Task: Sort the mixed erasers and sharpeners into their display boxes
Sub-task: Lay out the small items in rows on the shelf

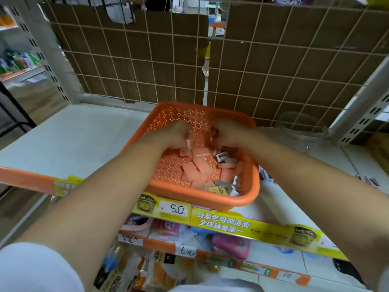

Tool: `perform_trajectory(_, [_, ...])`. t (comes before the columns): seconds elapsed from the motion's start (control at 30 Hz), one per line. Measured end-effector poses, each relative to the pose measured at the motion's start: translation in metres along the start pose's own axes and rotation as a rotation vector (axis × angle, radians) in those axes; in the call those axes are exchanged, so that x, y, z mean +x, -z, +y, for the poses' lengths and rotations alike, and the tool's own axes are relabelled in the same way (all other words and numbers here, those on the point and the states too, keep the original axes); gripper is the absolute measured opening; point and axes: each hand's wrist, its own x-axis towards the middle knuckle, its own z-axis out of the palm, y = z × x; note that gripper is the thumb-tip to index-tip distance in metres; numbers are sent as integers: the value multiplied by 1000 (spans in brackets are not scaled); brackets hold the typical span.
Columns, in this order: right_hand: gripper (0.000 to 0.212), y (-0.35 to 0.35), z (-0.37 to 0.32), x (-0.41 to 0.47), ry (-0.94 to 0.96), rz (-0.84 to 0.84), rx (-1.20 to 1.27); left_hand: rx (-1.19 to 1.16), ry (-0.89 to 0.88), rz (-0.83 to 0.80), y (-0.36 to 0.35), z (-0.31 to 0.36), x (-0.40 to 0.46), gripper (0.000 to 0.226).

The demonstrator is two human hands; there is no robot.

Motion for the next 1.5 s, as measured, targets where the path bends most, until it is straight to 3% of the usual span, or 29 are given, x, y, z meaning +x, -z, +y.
perform_trajectory(0.1, [49,10,-2,-6,3,100,316,-129,-39,101,11,3,-10,43])
perform_trajectory(0.23, [37,18,-2,-31,26,147,662,-299,-103,210,23,17,-29,45])
perform_trajectory(0.33, [39,21,5,-59,100,205,967,-330,-136,270,21,31,-45,40])
perform_trajectory(0.53, [44,18,47,-113,227,315,1341,-501,-181,274,1,80,-72,41])
perform_trajectory(0.67, [43,19,88,-155,221,330,1422,-652,-217,229,-21,130,-81,38])
perform_trajectory(0.9, [43,36,171,-223,96,419,1287,-734,-243,167,-83,201,-64,42])
perform_trajectory(1.07, [43,28,208,-256,-92,412,960,-760,-166,170,-127,217,-62,41])
perform_trajectory(1.23, [36,-7,199,-256,25,320,608,-917,-17,168,-148,206,-69,44])
perform_trajectory(1.33, [36,-26,182,-240,96,345,469,-927,44,186,-151,199,-77,43])
perform_trajectory(1.5, [39,-40,161,-216,152,211,213,-938,100,207,-149,186,-87,45])
